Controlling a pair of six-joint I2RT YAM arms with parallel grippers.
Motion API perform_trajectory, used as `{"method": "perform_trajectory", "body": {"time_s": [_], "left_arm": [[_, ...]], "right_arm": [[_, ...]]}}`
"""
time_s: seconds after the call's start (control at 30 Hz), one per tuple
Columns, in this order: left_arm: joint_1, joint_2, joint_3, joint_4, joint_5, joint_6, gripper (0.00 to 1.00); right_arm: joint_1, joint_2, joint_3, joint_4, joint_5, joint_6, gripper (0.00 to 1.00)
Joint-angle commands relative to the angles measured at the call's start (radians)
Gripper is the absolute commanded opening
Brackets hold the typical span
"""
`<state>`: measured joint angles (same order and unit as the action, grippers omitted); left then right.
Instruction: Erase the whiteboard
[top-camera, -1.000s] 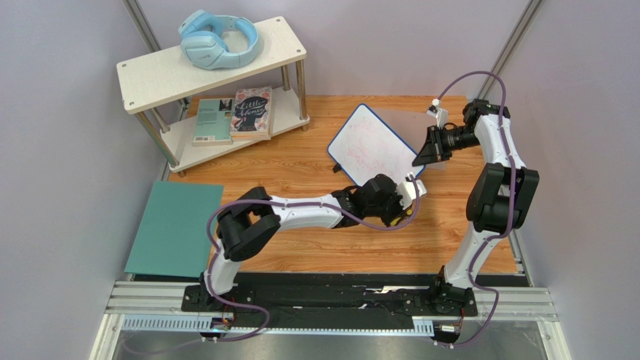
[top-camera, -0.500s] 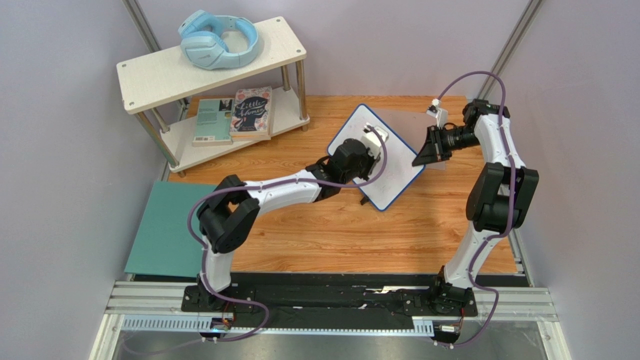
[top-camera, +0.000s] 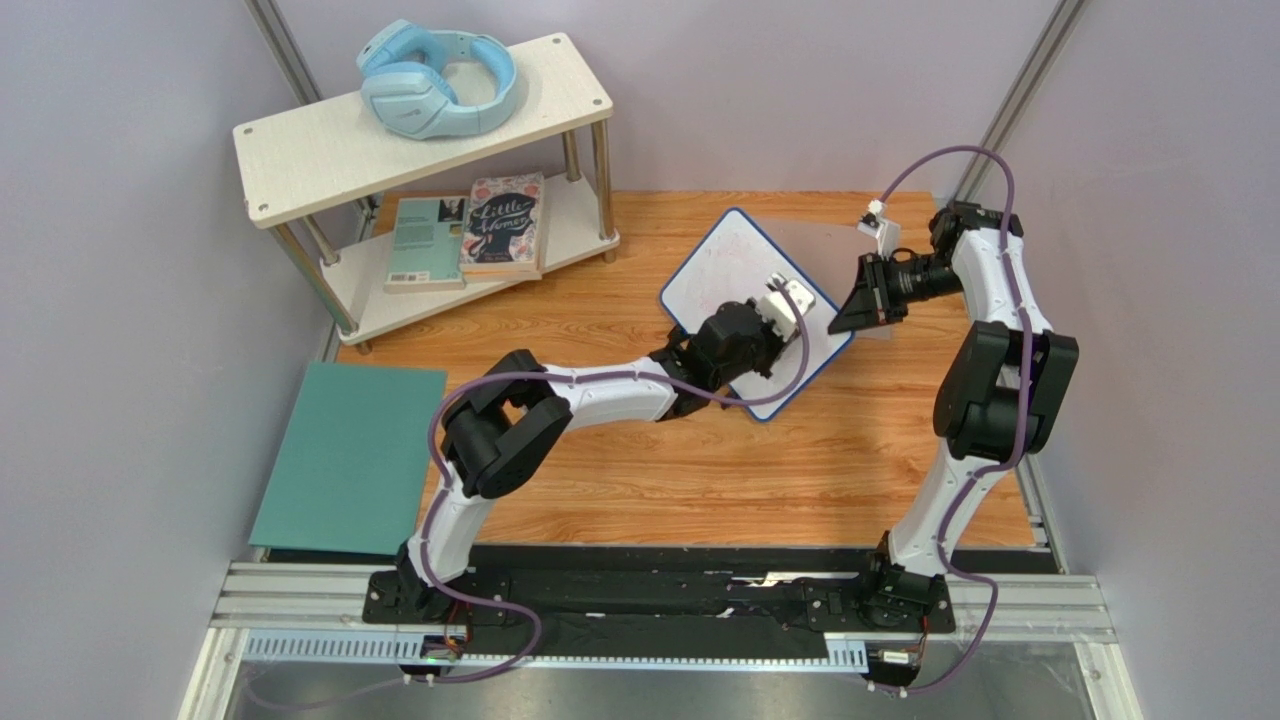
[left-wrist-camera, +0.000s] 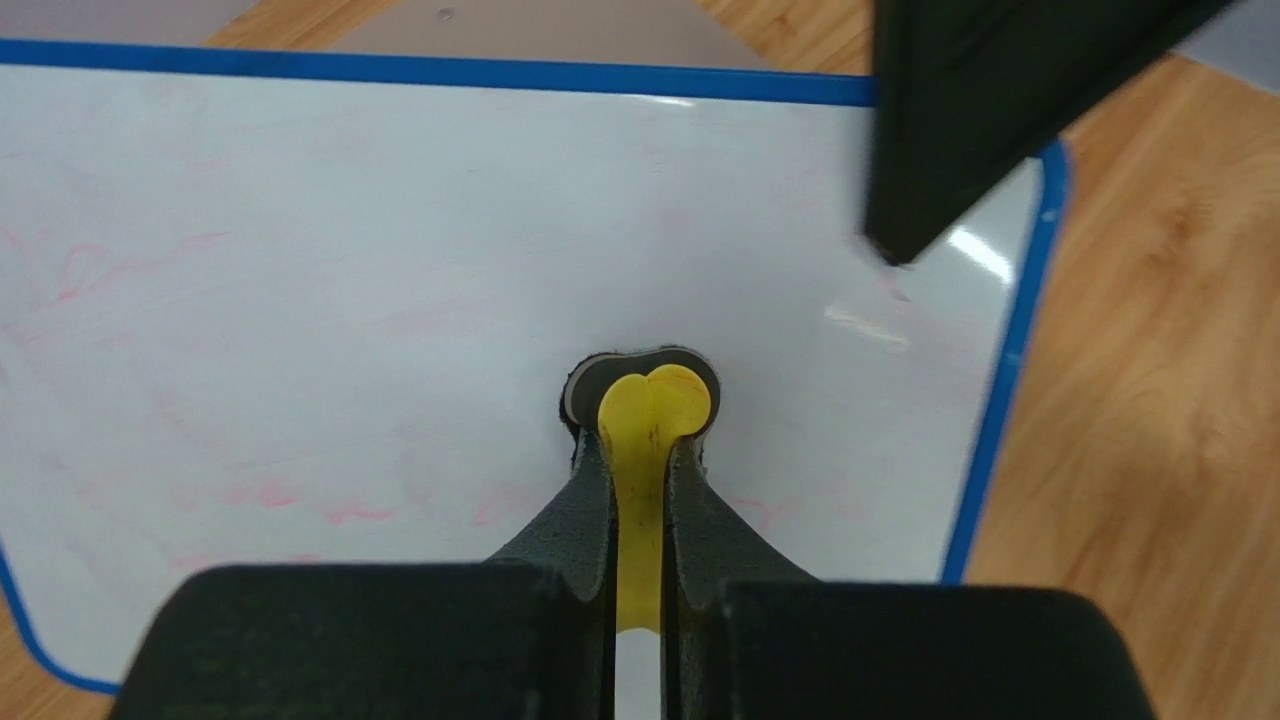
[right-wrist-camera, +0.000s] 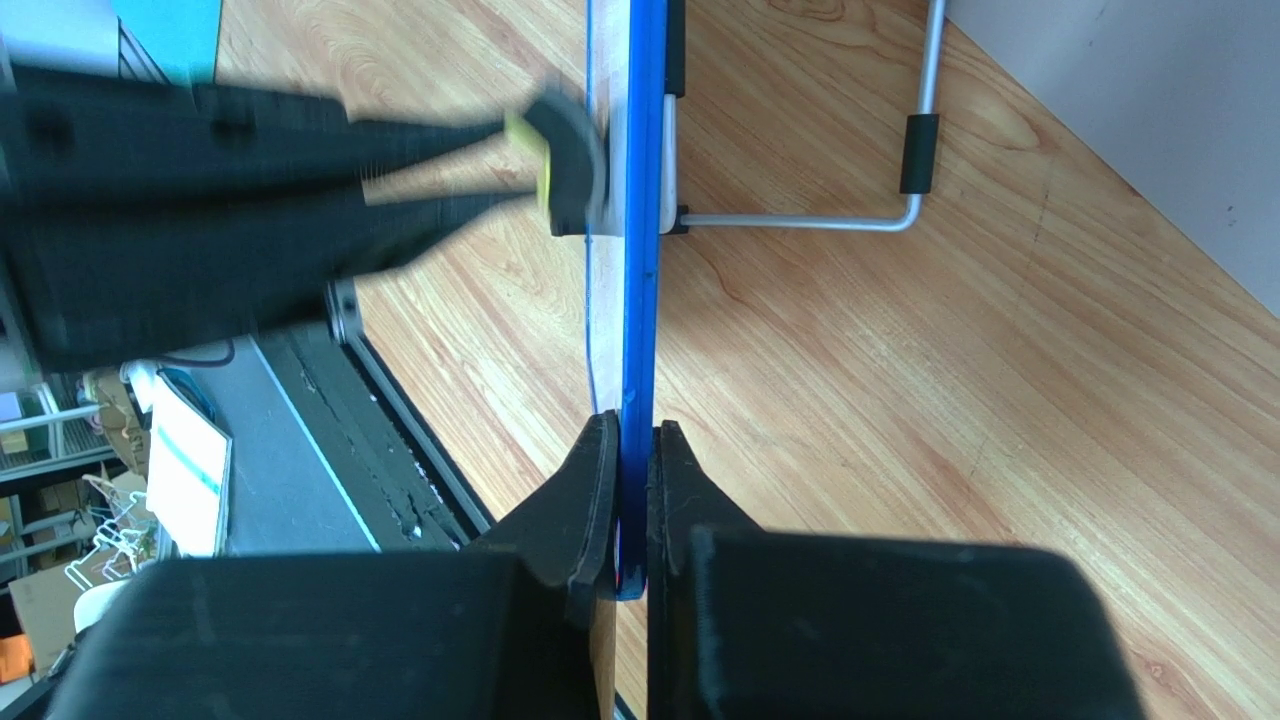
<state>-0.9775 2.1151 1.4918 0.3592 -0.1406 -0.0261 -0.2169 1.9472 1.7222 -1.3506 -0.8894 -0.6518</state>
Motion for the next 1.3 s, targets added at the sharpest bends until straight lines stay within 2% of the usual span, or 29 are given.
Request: {"method": "perform_trajectory", "body": {"time_s": [0.0, 0.07, 0.2, 0.3, 0.33, 0.43, 0.63, 0.73, 0.8, 0.97, 1.13, 1.23, 1.27], "left_arm": [[-0.09, -0.006, -0.077, 0.159, 0.205, -0.003, 0.0], [-0.093, 0.003, -0.064, 0.155, 0.205, -0.003, 0.0], [-0.078, 0.029, -0.018, 0.081, 0.031, -0.006, 0.0], [-0.024, 0.049, 0.01, -0.006, -0.004, -0.096, 0.0], [0.005, 0.046, -0.005, -0.025, -0.014, -0.157, 0.0], [0.04, 0.011, -0.085, -0.026, -0.065, -0.218, 0.0], [0.091, -0.033, -0.163, -0.06, -0.166, -0.262, 0.0], [0.114, -0.021, -0.145, -0.062, -0.122, -0.291, 0.0], [0.103, -0.006, -0.119, -0.065, -0.036, -0.267, 0.0], [-0.001, 0.019, -0.061, -0.037, 0.07, -0.158, 0.0], [-0.124, -0.009, -0.106, 0.029, 0.101, -0.028, 0.0], [-0.13, -0.012, -0.117, 0.041, 0.111, -0.049, 0.0], [-0.124, -0.014, -0.116, 0.038, 0.069, -0.052, 0.0]], "right_arm": [[0.024, 0.012, 0.031, 0.03, 0.017, -0.088, 0.0], [0.024, 0.018, 0.033, 0.03, 0.018, -0.086, 0.0], [0.024, 0.019, 0.034, 0.028, 0.027, -0.088, 0.0], [0.024, 0.018, 0.033, 0.027, 0.032, -0.091, 0.0], [0.024, 0.016, 0.034, 0.027, 0.035, -0.092, 0.0], [0.024, 0.013, 0.033, 0.025, 0.037, -0.095, 0.0], [0.024, 0.021, 0.03, 0.024, 0.029, -0.098, 0.0], [0.024, 0.024, 0.028, 0.024, 0.027, -0.097, 0.0], [0.024, 0.028, 0.03, 0.024, 0.027, -0.098, 0.0], [0.024, 0.03, 0.034, 0.022, 0.032, -0.097, 0.0], [0.024, 0.03, 0.039, 0.019, 0.032, -0.097, 0.0], [0.024, 0.033, 0.043, 0.016, 0.03, -0.097, 0.0], [0.025, 0.035, 0.045, 0.015, 0.03, -0.097, 0.0]]}}
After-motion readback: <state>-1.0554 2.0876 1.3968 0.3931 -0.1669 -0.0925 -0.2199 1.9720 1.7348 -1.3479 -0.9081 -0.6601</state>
